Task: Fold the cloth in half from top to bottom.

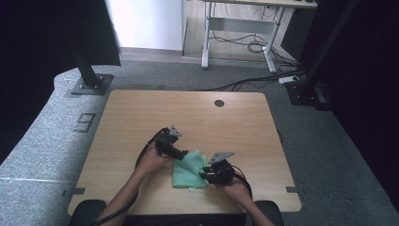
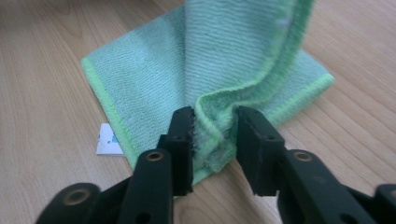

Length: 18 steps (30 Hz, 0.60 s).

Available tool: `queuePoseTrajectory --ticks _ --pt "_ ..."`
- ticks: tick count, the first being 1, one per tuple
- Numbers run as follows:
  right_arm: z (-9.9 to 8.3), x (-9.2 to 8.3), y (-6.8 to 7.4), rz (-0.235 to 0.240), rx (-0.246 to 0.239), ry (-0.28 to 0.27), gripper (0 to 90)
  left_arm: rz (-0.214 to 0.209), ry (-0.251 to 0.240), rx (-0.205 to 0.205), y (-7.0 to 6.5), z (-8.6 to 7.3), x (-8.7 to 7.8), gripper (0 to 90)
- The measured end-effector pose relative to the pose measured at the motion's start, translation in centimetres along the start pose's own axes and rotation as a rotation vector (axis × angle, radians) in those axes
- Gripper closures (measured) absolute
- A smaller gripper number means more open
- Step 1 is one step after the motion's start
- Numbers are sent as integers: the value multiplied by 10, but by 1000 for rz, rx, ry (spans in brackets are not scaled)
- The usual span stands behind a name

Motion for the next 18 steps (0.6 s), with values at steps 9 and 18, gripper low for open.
queuePoseTrajectory --ticks 9,18 --pt "4 -27 -7 -18 30 -72 510 -38 -19 -12 -5 -14 -12 35" --pt "11 -31 -24 -64 51 -78 414 -49 -22 0 -14 -25 -26 39"
Point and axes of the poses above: each handheld gripper's, and its own axes: x roughly forward along the jaws, z roughly out of its top, y roughly to its left, the point moved 10 cm from there along x, roughly forward along the jaws, and after that the axes turned 1 degree about -x, right-handed, at the moved point
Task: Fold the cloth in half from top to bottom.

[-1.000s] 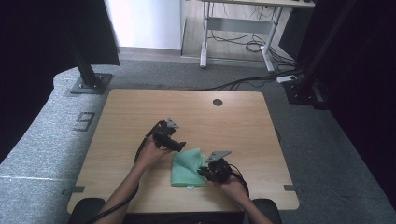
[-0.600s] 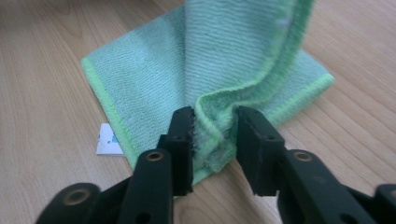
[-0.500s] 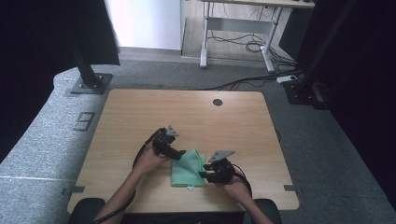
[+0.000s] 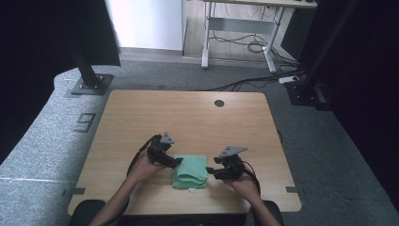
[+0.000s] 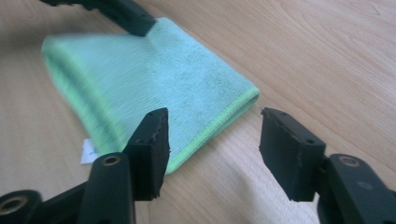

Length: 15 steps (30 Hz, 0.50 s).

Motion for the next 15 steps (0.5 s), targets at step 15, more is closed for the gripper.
queuePoseTrajectory --ticks 15 --pt "-16 30 13 -6 -20 91 308 -43 11 31 -39 -29 -17 38"
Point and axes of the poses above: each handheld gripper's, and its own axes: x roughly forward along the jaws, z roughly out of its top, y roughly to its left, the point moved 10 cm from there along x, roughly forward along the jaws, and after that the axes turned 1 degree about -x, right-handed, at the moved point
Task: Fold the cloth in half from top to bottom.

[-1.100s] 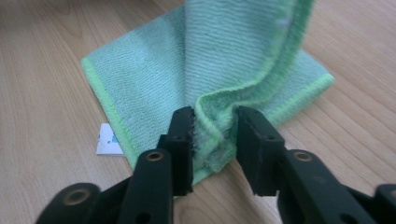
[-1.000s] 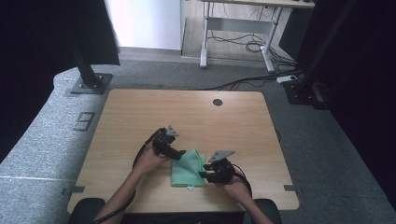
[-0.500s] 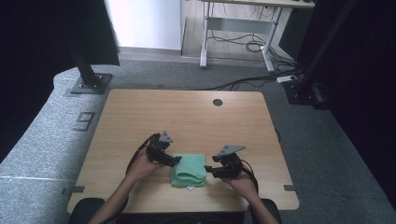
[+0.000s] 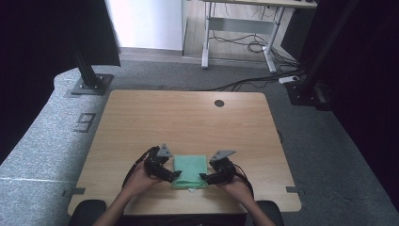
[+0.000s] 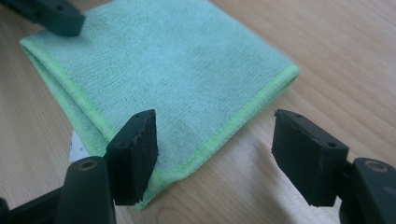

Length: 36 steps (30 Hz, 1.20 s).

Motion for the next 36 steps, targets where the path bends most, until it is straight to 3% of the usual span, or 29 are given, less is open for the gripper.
queuePoseTrajectory --ticks 9,16,20,26,29,32,36 --pt "-7 0 7 -13 -27 19 294 66 54 12 4 -18 8 30" --pt "-14 1 8 -47 -33 29 287 54 24 -1 -1 -17 0 29" --pt "-15 3 7 -69 -25 31 244 29 3 -30 -7 -21 -5 32" --pt "-18 5 2 -66 37 19 168 63 36 -59 -5 -31 2 26" --pt "-18 5 1 -75 37 14 150 90 40 -73 -2 -32 4 12" --pt "-18 6 0 -78 33 10 143 75 34 -109 0 -33 6 3" --pt "-17 7 -1 -84 26 4 140 70 27 -122 3 -33 8 2"
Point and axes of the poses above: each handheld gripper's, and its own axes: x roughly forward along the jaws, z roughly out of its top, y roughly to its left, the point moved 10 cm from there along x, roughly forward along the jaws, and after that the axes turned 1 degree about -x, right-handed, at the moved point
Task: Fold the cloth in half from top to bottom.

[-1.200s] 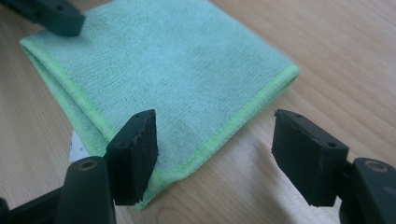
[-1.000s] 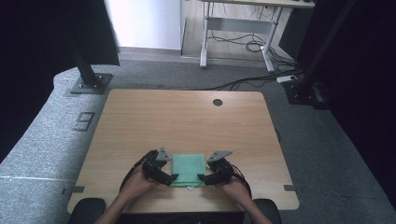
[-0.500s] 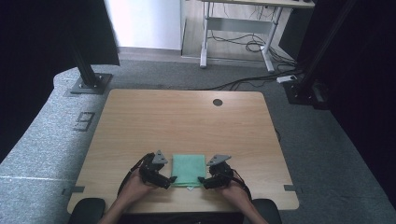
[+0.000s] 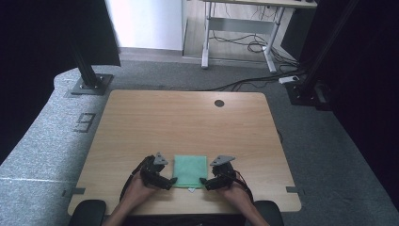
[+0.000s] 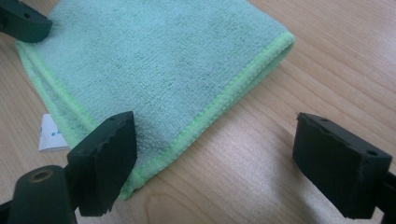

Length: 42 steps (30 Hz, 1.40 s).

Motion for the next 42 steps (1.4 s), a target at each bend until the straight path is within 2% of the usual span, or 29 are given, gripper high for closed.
queuePoseTrajectory --ticks 6,20,42 --pt "4 3 -5 -10 2 -4 140 9 -17 -16 7 4 4 0" --pt "17 16 -26 -27 32 -23 135 30 -46 -39 27 17 14 0" --pt "35 33 -59 -55 65 -37 126 65 -52 -80 61 44 33 0"
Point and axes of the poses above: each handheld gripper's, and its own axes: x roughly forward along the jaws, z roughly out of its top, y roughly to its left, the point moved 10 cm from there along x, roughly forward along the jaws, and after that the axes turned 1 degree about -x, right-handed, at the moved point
